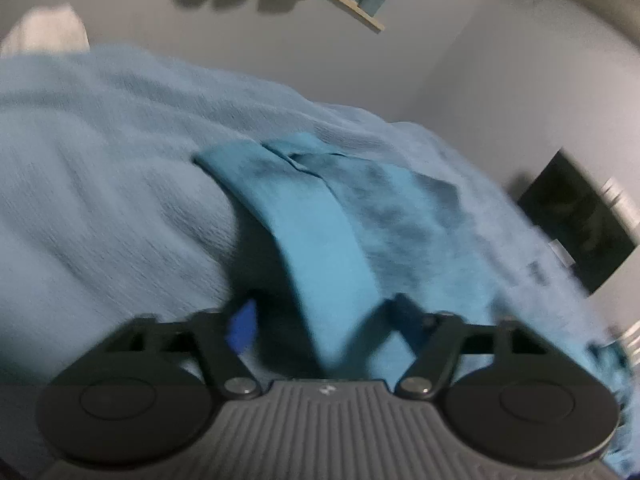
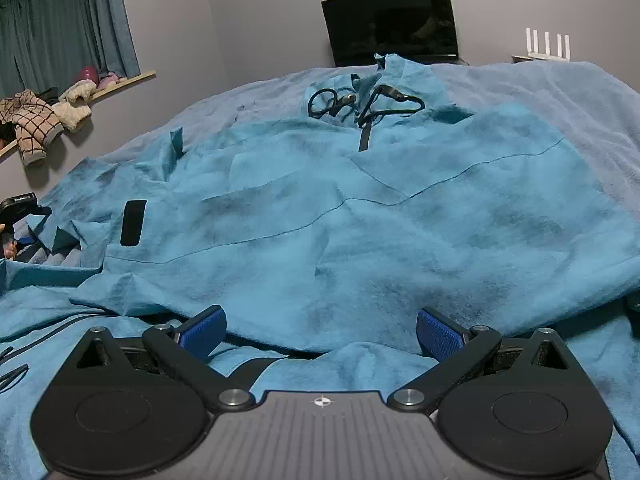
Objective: Fold large clothes
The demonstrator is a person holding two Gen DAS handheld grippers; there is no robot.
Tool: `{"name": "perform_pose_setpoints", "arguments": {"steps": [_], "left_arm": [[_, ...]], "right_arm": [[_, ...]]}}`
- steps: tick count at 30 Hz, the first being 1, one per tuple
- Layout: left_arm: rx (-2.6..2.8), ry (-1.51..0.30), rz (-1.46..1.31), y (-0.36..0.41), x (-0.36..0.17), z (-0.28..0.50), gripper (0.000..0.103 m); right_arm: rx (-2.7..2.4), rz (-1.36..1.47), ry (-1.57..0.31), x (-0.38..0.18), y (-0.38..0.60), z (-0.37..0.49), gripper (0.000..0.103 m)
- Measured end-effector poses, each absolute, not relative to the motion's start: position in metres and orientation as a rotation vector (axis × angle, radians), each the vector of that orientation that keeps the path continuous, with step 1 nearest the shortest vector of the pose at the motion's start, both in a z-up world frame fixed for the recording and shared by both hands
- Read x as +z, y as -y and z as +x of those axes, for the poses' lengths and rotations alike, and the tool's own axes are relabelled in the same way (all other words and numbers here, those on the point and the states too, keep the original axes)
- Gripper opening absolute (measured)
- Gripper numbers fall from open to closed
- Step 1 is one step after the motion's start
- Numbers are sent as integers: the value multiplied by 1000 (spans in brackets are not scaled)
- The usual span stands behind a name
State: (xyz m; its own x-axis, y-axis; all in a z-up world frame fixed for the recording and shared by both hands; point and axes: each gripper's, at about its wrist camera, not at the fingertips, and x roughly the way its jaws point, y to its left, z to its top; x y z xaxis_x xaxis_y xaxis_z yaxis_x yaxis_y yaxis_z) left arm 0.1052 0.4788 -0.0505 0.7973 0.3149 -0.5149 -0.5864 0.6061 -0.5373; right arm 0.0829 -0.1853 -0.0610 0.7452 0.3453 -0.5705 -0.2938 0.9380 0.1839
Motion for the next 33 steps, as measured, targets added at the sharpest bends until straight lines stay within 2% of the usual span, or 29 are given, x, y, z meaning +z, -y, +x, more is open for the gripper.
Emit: {"name": "perform_pose_setpoints", "arguments": {"steps": [1,4,9,14,22,27,31,33], "left_arm": [[519,-375,-769,-477,-51,104,28],[483,-347,-717,-467,-42,106,9],[404,-250,-653,-440,-8,103,0],[176,-176,-426,-359,57,114,0],[-229,-86,-267,-195,114,116,0],[-472,-132,-212,-99,112,120,0],[-553,-236,-132,-35,82,127,0],[-552,-366,-123,-16,60,133,9]], "right_arm": [[350,83,-641,-61,185,83,102],[349,81,-641,-61,184,83,102],[347,77,-635,-63,182,83,102],[344,69,-632,-63,180,83,102],[338,41,-620,-62,177,79,102],[343,8,-611,-65,173,76,102],[356,17,-592,-68,175,74,102],[355,10,-593,-69,175,74,102]]}}
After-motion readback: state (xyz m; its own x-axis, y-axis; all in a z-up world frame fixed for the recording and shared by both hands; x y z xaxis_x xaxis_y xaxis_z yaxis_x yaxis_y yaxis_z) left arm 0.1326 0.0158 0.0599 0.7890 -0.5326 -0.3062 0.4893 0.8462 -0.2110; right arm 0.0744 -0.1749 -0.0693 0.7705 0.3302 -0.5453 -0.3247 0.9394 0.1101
